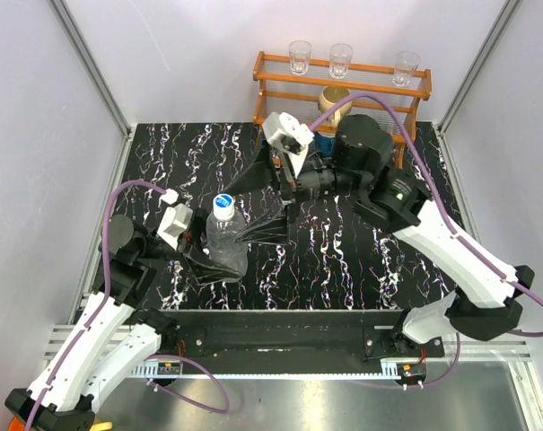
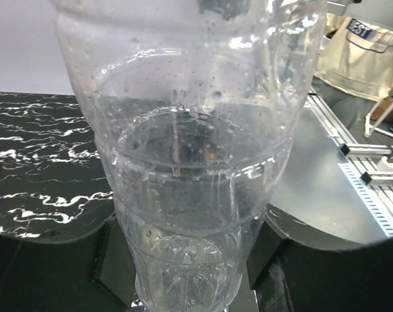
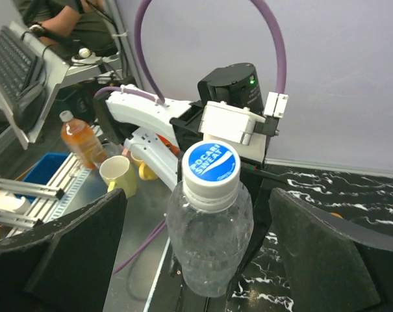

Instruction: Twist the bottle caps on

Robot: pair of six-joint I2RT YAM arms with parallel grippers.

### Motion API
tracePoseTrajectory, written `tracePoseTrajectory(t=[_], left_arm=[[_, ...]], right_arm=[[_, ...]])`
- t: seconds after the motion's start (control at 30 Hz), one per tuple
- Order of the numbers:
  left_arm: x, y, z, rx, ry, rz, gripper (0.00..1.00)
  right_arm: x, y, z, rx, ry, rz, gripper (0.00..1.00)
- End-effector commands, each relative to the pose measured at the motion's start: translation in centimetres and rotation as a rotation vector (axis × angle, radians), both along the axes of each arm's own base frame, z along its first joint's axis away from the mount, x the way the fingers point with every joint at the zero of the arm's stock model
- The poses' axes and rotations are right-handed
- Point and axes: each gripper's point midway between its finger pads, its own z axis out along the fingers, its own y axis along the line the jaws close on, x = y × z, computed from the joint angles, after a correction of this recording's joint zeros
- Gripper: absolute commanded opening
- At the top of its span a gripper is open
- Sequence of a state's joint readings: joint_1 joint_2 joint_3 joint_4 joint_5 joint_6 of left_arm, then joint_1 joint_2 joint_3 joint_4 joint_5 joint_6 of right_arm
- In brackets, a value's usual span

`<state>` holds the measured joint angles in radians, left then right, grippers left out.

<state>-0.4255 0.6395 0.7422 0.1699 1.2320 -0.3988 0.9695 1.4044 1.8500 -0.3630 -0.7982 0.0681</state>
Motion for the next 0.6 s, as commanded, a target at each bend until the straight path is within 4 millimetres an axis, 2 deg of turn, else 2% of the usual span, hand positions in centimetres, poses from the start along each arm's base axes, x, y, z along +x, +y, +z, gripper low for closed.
tracePoseTrajectory(t=[0.0,0.27,0.33,0.57], left_arm=[[-1.9,0.3,0.8,-0.009,-0.074,-0.109,0.49],[-2.0,0.2,0.2,-0.009,-0.066,-0.108,0.48],[-2.0,0.2,0.1,-0.008,-0.063,-0.105,0.48],[-1.5,0.2,0.1,-0.022,-0.066,-0.067,0.47]], right_arm=[[-2.0,0.3,1.6,0.089,-0.065,0.17,1.0],[-2.0,1.5,2.0,0.124,-0.037,0.239,1.0],[-2.1,1.6,2.6,0.153,-0.051,0.245,0.98],[-2.1,2.1,2.1,0.136,-0.011,0.28,0.86]])
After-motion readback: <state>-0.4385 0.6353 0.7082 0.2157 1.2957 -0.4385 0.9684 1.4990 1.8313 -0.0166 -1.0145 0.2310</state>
